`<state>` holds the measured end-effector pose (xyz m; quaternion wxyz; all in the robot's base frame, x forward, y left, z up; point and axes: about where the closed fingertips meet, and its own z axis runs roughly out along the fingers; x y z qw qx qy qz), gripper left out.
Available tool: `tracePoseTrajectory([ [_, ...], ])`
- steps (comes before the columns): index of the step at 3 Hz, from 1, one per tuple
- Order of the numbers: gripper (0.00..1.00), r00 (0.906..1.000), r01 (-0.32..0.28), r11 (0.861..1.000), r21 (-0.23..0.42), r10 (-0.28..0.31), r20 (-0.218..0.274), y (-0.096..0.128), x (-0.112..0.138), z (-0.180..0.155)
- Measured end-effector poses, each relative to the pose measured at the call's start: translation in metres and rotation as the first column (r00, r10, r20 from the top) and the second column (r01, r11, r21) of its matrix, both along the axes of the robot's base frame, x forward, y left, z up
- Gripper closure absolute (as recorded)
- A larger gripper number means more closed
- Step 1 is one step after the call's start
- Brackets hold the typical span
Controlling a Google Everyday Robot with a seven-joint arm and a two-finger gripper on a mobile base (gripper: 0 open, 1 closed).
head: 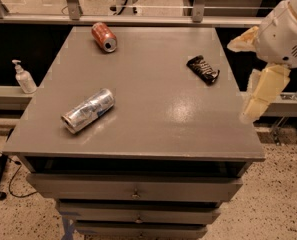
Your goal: Move rxbar chocolate near redbull can
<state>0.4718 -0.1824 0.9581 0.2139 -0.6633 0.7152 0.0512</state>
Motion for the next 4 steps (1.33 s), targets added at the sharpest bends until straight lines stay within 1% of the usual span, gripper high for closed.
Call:
tracePoseTrajectory([
  [1,0.0,0.9976,-0.068,0.997,0.045,0.069,-0.011,0.023,-0.003,-0.012],
  [2,0.0,0.9976,-0.068,0.997,0.045,0.069,-0.011,0.023,-0.003,-0.012],
  [3,0.0,0.9993,-0.017,0.991,0.13,0.013,0.035,0.017,0.011,-0.013],
  [4,0.0,0.9888,0.075,0.947,0.313,-0.111,0.099,-0.001,0.046,-0.013],
])
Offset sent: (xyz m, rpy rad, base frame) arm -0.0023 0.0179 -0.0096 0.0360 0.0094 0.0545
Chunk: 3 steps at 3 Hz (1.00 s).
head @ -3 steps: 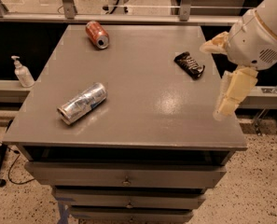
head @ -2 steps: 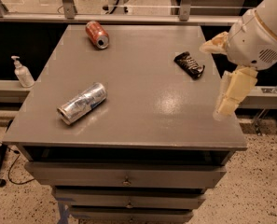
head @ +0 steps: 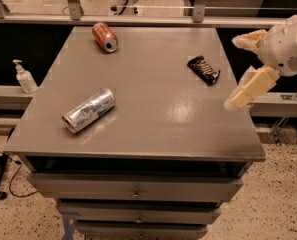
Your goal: Move rxbar chocolate near redbull can
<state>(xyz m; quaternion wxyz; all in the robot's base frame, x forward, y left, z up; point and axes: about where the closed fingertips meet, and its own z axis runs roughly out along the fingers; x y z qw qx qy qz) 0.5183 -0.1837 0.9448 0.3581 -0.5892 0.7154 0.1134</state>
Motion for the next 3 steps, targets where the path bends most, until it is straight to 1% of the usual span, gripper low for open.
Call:
tracePoseTrajectory([
  [1,0.0,0.9935,0.105,0.976,0.193,-0.111,0.023,-0.015,0.038,-0.008],
  [2,0.0,0.9859,0.161,0.931,0.326,-0.167,-0.012,-0.015,0.072,-0.023],
  [3,0.0,0.9816,0.187,0.901,0.39,-0.187,-0.039,-0.007,0.103,-0.035],
])
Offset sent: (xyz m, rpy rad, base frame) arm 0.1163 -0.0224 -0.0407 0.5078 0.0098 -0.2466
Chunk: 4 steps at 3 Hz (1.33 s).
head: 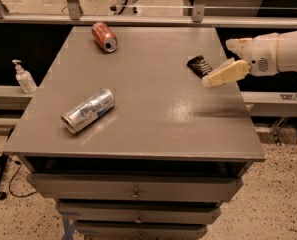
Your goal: Move rxbar chocolate near redbull can
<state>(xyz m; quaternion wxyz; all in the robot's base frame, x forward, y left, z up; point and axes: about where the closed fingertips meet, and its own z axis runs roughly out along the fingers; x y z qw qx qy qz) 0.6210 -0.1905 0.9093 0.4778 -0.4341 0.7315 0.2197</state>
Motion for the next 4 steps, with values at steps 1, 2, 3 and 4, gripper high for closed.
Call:
tracePoseTrajectory([
  [1,0.0,0.9995,0.029,1.0,0.004,-0.029,-0.012,0.004,0.024,-0.016],
  [2,0.0,0.9975,0.064,0.997,-0.033,-0.065,-0.028,0.002,0.042,-0.034],
  [3,0.0,0.9937,0.099,0.994,-0.056,-0.101,-0.047,-0.004,0.054,-0.048],
  [4,0.18,0.9893,0.121,0.991,-0.06,-0.126,-0.074,-0.008,0.061,-0.061],
])
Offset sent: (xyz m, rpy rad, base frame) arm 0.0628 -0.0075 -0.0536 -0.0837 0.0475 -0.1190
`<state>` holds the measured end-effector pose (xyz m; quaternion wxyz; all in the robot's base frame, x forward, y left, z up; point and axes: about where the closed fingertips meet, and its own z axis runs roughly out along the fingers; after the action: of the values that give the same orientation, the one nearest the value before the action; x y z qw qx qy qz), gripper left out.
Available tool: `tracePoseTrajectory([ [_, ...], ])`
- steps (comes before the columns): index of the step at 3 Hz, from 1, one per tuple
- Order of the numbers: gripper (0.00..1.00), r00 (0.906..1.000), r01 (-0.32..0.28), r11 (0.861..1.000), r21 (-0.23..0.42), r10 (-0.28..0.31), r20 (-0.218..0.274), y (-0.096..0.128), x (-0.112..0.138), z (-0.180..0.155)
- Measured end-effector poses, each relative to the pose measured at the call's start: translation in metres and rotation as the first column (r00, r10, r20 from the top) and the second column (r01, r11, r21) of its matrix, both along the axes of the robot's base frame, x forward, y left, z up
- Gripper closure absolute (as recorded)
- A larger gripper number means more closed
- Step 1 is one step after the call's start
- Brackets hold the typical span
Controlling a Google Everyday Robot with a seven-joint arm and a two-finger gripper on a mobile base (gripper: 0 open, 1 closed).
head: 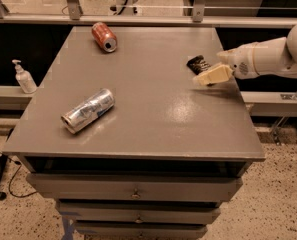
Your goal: Move rxbar chocolate near redbull can
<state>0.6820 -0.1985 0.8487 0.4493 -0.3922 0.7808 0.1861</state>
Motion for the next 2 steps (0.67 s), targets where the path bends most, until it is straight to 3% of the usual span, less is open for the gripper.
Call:
tracePoseTrajectory([
  [2,0.65,0.9988,0.019,1.0,0.018,-0.019,-0.046,0.0007,0.0007,-0.0175],
])
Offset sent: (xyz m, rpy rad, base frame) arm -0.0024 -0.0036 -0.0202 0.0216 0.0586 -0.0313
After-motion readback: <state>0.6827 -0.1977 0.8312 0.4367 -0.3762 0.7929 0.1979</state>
